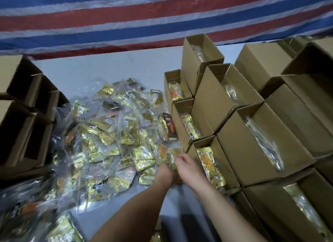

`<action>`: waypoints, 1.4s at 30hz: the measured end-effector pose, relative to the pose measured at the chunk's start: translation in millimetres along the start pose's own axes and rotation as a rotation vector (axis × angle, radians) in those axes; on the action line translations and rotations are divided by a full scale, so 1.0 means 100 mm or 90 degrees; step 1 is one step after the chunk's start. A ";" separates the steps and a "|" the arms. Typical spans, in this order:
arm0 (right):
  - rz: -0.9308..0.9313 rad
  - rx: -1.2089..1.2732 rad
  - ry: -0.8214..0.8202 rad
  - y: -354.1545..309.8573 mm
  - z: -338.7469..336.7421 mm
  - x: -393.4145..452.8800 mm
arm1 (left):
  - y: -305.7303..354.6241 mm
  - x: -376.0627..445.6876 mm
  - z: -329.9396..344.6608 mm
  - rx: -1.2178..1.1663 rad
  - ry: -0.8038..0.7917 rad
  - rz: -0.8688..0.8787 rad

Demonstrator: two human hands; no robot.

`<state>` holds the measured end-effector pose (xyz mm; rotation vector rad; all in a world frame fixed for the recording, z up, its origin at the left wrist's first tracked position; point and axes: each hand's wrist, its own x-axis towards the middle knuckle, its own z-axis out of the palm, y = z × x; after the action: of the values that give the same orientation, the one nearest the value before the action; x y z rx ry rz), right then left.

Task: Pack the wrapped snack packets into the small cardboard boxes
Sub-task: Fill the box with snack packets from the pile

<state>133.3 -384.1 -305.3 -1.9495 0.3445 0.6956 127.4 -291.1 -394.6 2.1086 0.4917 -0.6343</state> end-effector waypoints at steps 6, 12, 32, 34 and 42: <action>0.020 -0.029 0.026 0.00 0.12 0.05 | 0.12 -0.27 -0.26 -0.036 0.040 0.013; 0.053 -0.073 0.058 -0.11 0.18 0.01 | 0.18 -0.77 -0.55 -0.316 0.033 0.057; -0.080 0.382 -0.164 -1.07 0.56 -0.87 | 0.19 -1.88 -1.52 -0.169 0.367 0.486; -0.081 0.454 -0.244 -1.05 0.56 -0.89 | 0.19 -1.95 -1.49 -0.143 0.369 0.522; -0.074 0.590 -0.349 -0.85 0.57 -1.00 | 0.04 -2.08 -1.71 -0.183 0.416 0.457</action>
<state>79.8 -300.0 -202.5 -0.8543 0.1576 0.7757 9.2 -176.8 -181.7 1.9851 0.1227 0.5191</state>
